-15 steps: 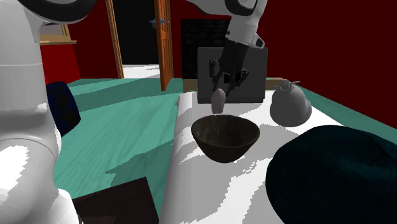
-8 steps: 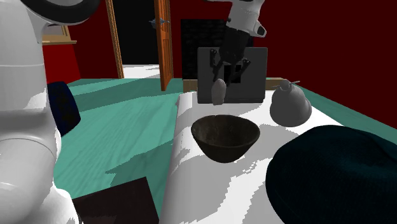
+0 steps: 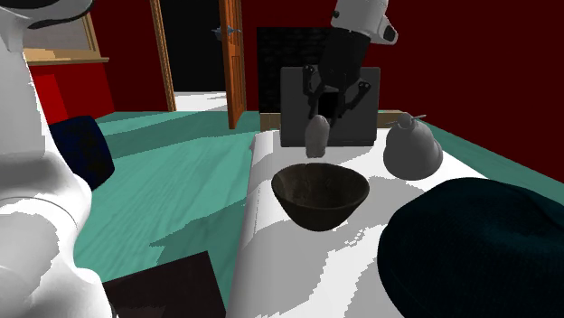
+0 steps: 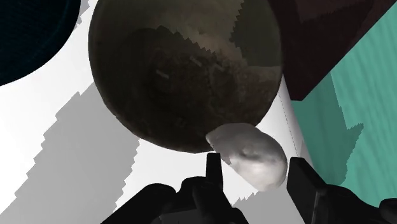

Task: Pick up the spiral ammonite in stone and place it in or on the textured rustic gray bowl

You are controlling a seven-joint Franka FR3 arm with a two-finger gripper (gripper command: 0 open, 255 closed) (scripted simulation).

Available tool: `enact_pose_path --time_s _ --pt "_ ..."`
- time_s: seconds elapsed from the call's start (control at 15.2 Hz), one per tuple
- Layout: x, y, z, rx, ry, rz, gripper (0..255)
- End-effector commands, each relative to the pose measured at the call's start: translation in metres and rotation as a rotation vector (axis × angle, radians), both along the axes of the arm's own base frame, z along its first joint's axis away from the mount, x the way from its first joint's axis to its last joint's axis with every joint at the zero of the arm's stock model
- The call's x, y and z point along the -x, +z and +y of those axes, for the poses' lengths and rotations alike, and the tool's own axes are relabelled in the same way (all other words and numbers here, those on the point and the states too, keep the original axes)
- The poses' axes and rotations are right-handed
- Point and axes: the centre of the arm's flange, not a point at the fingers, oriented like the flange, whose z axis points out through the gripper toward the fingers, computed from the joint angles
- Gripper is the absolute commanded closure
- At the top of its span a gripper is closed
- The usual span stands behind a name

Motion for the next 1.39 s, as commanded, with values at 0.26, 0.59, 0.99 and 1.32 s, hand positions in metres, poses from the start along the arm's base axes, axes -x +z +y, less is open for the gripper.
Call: enact_pose_path --time_s 0.26,0.59,0.99,1.32 --pt "0.024 -0.007 -0.05 -0.001 0.001 0.0 255" --pt "0.024 -0.033 -0.05 -0.001 0.001 0.0 255" --pt "0.024 -0.065 -0.05 -0.001 0.001 0.0 255" --pt "0.024 -0.08 -0.05 -0.001 0.001 0.0 255"
